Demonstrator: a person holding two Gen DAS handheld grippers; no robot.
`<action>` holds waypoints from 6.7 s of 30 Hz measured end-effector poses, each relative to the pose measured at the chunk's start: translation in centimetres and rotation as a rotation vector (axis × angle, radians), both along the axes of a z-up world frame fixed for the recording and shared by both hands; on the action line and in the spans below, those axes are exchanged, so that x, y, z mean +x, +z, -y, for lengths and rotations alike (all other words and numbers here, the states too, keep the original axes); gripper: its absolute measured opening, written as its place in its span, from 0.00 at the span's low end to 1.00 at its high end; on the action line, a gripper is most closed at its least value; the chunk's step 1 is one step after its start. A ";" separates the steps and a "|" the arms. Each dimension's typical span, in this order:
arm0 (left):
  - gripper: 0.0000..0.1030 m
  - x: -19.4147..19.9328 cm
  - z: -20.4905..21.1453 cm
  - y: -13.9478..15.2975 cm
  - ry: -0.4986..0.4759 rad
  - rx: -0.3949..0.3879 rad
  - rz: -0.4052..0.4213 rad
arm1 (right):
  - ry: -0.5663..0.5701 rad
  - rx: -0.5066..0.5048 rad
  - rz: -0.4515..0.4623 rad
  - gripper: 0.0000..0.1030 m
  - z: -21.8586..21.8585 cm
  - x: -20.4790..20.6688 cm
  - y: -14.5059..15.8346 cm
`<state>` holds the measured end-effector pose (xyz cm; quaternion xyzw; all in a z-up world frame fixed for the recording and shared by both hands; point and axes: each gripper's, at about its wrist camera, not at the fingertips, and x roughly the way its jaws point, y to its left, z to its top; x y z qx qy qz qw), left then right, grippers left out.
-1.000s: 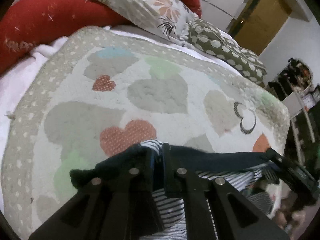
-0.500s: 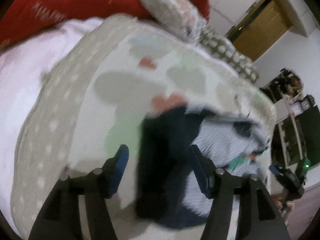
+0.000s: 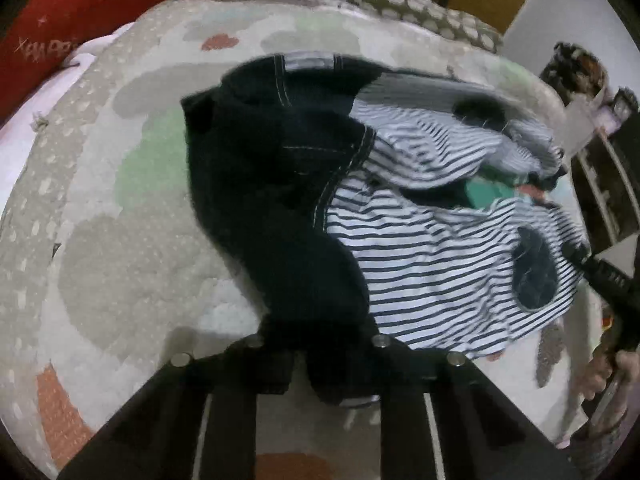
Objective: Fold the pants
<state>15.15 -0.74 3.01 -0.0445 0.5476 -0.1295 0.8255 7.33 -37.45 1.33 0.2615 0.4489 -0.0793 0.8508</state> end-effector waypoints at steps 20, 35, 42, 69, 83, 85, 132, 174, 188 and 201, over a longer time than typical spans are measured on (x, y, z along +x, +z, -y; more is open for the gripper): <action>0.28 -12.1 -10.8 1.1 0.202 -0.068 0.023 | 0.104 0.066 -0.062 0.31 -4.8 -11.6 1.2; 0.57 -15.8 -11.5 3.4 0.237 -0.104 0.186 | -0.022 0.000 -0.012 0.60 2.5 5.4 3.4; 0.57 -15.5 -11.6 2.6 0.235 -0.122 0.148 | -0.086 0.171 -0.009 0.12 2.6 11.2 0.1; 0.60 -19.2 -8.3 5.4 0.193 -0.119 0.142 | -0.108 0.057 0.068 0.55 -0.2 -9.7 3.8; 0.60 -20.1 -5.4 6.3 0.160 -0.043 0.161 | -0.082 0.199 0.109 0.11 0.9 -13.7 1.2; 0.60 -20.0 -5.3 6.0 0.158 -0.048 0.151 | -0.115 0.143 0.094 0.11 1.4 -14.2 1.3; 0.72 -11.7 0.7 4.1 -0.048 0.229 0.175 | 0.054 -0.126 0.110 0.54 -3.5 -12.4 5.5; 0.81 10.1 11.0 -1.0 -0.517 0.398 0.119 | 0.493 -0.381 -0.140 0.63 -2.3 12.4 0.3; 0.05 4.6 9.6 4.7 -0.463 0.292 0.237 | 0.473 -0.280 -0.032 0.06 -3.9 8.7 4.9; 0.05 -13.4 5.1 7.2 -0.358 0.227 0.423 | 0.422 -0.184 0.124 0.06 -7.6 -7.7 8.8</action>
